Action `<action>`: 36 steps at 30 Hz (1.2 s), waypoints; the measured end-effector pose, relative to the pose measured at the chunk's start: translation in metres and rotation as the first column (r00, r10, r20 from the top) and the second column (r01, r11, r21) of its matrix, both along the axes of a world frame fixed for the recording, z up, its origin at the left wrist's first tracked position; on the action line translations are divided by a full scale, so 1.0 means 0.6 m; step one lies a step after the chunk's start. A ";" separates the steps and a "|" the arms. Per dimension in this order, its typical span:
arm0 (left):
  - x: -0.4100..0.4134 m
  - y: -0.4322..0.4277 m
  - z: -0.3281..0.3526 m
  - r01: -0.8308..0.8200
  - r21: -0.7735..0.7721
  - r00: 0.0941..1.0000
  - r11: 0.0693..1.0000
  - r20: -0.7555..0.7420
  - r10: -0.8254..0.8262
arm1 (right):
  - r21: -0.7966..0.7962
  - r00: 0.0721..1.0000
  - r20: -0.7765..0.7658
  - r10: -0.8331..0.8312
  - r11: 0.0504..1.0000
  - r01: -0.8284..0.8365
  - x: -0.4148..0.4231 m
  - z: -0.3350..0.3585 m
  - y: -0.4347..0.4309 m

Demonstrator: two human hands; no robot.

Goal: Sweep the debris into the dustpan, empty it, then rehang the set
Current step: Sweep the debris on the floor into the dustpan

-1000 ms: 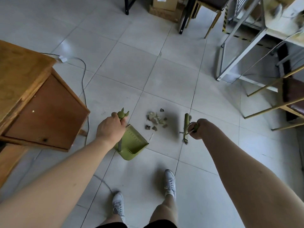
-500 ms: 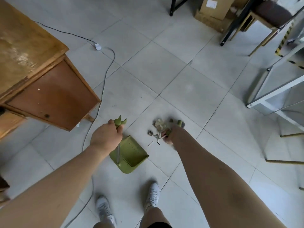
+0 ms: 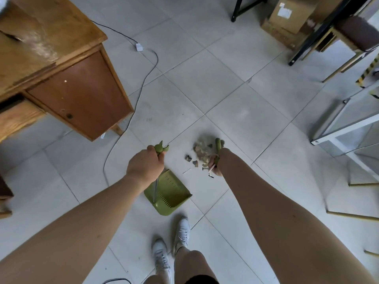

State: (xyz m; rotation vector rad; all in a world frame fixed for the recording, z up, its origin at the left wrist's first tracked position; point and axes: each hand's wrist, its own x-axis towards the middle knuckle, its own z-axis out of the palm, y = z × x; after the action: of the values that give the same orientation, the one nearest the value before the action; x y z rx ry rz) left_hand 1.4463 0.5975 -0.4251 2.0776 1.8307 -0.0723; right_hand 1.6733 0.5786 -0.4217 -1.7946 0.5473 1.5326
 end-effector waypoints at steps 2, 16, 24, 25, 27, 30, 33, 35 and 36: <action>0.011 -0.010 0.001 0.004 0.008 1.000 1.000 0.011 -0.004 | 0.015 0.998 0.062 0.020 1.000 -0.021 0.007 0.002 -0.007; 0.087 -0.085 -0.045 -0.171 -0.018 0.985 0.985 0.005 0.171 | -0.258 0.654 0.132 0.745 0.663 -0.703 0.175 -0.116 -0.036; 0.098 -0.125 -0.064 -0.218 -0.011 0.976 0.976 0.011 0.218 | -0.270 0.537 -0.023 0.843 0.512 -0.815 0.123 -0.090 -0.085; 0.099 -0.128 -0.064 -0.218 -0.014 0.976 0.976 0.018 0.218 | -0.283 0.542 -0.025 0.840 0.514 -0.810 0.115 -0.094 -0.097; 0.100 -0.134 -0.063 -0.216 -0.028 0.975 0.976 0.038 0.217 | -0.315 0.591 -0.025 0.806 0.555 -0.770 0.094 -0.105 -0.129; 0.093 -0.145 -0.058 -0.203 -0.032 0.978 0.979 0.050 0.204 | -0.335 0.611 -0.030 0.791 0.568 -0.752 0.051 -0.121 -0.183; 0.078 -0.159 -0.056 -0.187 -0.031 0.980 0.982 0.064 0.189 | -0.350 0.687 -0.063 0.724 0.629 -0.694 0.013 -0.127 -0.225; 0.066 -0.166 -0.060 -0.170 -0.026 0.983 0.985 0.071 0.171 | -0.342 0.704 -0.056 0.708 0.649 -0.679 -0.008 -0.130 -0.244; 0.059 -0.170 -0.062 -0.162 -0.028 0.984 0.986 0.070 0.164 | -0.329 0.707 -0.039 0.706 0.659 -0.676 -0.017 -0.131 -0.251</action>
State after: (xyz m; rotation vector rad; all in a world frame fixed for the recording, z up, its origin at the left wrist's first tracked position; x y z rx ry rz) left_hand 1.4820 0.4955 -0.4621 1.8825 1.9386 0.0251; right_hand 1.6629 0.4278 -0.5004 -2.5098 0.0258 1.9130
